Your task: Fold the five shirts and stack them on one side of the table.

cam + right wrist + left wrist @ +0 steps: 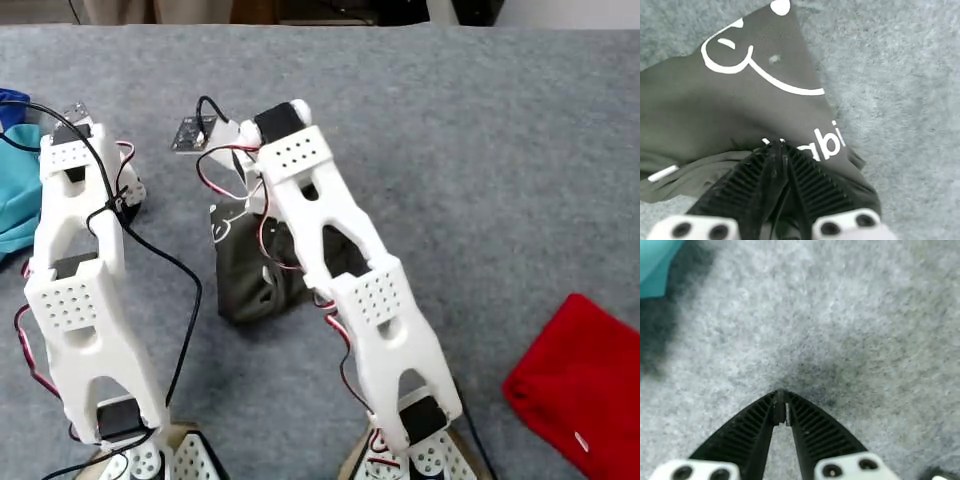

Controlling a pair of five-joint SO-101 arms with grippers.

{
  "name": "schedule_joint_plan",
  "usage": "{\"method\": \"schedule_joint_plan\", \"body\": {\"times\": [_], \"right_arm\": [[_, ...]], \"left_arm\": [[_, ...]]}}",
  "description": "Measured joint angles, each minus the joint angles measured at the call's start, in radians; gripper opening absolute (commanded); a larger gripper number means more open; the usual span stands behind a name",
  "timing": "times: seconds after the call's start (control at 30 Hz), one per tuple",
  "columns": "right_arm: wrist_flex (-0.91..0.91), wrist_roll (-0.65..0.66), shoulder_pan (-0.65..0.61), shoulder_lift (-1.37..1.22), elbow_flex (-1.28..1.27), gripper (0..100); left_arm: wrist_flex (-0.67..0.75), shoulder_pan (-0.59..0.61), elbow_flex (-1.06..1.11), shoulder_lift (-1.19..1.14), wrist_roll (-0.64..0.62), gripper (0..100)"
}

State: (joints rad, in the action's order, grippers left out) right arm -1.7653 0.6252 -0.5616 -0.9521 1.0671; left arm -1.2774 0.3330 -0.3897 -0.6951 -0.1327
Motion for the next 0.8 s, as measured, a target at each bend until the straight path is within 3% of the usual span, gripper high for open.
{"method": "schedule_joint_plan", "body": {"times": [0.4,0.8], "right_arm": [[-0.005,0.0,0.029,0.011,-0.175,0.5],[0.008,0.025,0.14,0.321,-0.649,0.5]], "left_arm": [[0.0,0.0,0.0,0.0,0.0,2],[0.0,0.0,0.0,0.0,0.0,2]]}}
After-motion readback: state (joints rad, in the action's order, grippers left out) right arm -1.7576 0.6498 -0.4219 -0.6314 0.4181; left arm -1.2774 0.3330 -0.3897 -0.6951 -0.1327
